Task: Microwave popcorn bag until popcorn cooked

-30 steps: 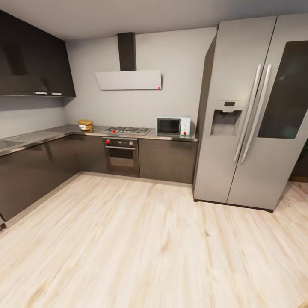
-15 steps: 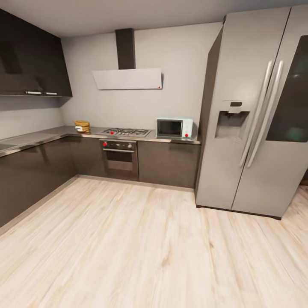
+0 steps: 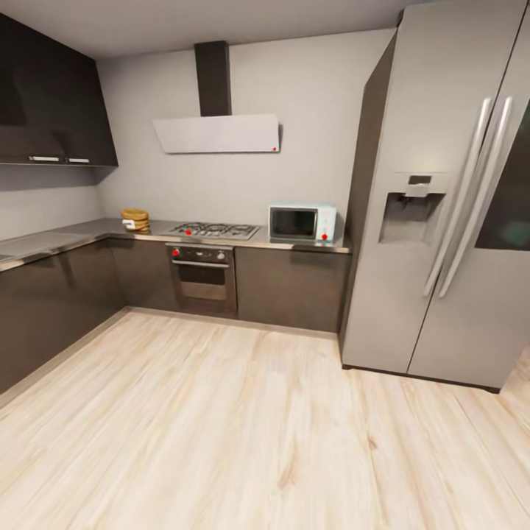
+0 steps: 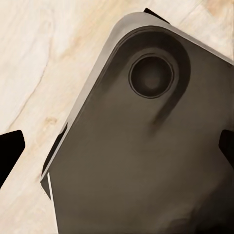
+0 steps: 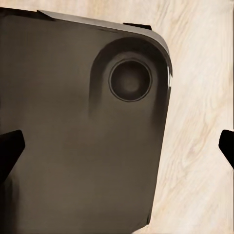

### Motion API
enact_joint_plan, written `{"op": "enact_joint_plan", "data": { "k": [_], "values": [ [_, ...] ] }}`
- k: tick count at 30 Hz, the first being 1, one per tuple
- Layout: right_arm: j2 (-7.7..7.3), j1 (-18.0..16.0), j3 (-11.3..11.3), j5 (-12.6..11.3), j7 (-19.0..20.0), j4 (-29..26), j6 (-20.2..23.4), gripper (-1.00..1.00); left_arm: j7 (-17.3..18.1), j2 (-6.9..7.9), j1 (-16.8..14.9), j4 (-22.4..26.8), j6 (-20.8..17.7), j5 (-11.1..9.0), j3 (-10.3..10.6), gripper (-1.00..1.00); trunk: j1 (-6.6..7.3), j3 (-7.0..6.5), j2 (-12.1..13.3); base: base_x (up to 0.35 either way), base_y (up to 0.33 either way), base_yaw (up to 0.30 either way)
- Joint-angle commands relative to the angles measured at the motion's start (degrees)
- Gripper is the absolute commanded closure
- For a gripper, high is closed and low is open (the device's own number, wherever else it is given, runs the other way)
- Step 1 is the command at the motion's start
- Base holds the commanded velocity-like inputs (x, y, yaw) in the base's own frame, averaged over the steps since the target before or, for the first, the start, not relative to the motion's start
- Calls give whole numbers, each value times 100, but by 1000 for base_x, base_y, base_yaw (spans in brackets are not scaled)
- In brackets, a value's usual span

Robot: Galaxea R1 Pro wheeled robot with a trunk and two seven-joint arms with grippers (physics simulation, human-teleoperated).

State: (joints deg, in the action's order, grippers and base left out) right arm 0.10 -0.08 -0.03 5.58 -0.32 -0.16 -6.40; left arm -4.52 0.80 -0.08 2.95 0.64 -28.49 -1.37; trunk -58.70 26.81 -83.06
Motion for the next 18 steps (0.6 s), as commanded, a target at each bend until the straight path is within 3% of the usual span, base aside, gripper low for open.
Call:
{"op": "enact_joint_plan", "data": {
  "k": [1, 18],
  "values": [
    [-1, -1, -6, 57, -3, -1, -10, -100, -14, -1, -1, 4, 7, 2, -12, -100, -3, 5, -2, 325, 0, 0],
    [-1, -1, -6, 57, -3, -1, -10, -100, -14, -10, -1, 4, -8, 2, -11, -100, -3, 5, -2, 325, 0, 0]
  ]
}}
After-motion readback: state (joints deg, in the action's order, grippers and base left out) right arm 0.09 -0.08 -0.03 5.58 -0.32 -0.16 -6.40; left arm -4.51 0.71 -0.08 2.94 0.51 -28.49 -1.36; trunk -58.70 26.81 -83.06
